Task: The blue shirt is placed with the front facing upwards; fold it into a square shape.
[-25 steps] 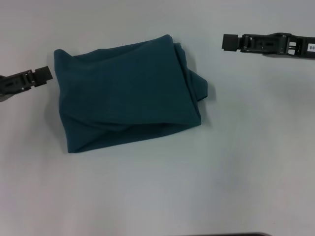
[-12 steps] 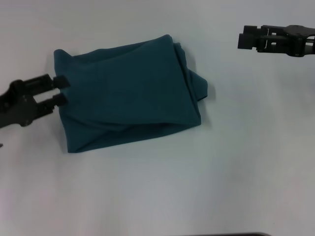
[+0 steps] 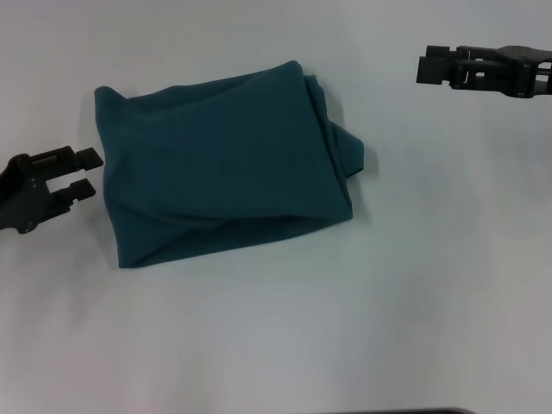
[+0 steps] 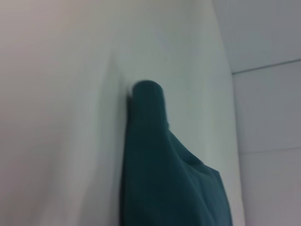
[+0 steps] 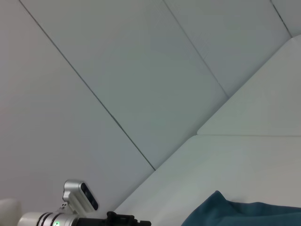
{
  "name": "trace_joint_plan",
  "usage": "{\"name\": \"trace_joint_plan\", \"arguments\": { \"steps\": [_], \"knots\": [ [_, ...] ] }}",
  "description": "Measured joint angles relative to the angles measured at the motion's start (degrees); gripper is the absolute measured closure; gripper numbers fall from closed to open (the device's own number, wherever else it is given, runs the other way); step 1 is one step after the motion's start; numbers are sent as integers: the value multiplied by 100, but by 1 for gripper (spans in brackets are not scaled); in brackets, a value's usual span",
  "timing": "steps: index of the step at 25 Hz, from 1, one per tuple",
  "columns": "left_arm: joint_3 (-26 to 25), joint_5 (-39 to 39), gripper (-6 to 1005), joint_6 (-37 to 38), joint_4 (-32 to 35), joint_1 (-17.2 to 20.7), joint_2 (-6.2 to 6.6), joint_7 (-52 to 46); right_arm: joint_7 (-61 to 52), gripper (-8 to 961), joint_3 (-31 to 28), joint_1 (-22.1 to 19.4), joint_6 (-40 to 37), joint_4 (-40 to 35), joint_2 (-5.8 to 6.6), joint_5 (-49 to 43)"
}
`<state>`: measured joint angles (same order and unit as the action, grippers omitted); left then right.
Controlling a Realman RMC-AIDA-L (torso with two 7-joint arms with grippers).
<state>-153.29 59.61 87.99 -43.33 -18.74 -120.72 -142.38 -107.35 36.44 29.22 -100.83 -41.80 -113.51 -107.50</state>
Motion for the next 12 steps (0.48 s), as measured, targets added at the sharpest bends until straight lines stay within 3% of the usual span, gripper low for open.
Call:
{"name": "trace_joint_plan", "arguments": {
  "steps": [6, 12],
  "knots": [
    [86, -170, 418, -140, 10, -40, -7, -39, -5, 83, -10, 7, 34, 9, -15, 4],
    [165, -224, 418, -87, 15, -178, -135, -12, -65, 83, -23, 6, 43, 9, -7, 9]
  ]
}}
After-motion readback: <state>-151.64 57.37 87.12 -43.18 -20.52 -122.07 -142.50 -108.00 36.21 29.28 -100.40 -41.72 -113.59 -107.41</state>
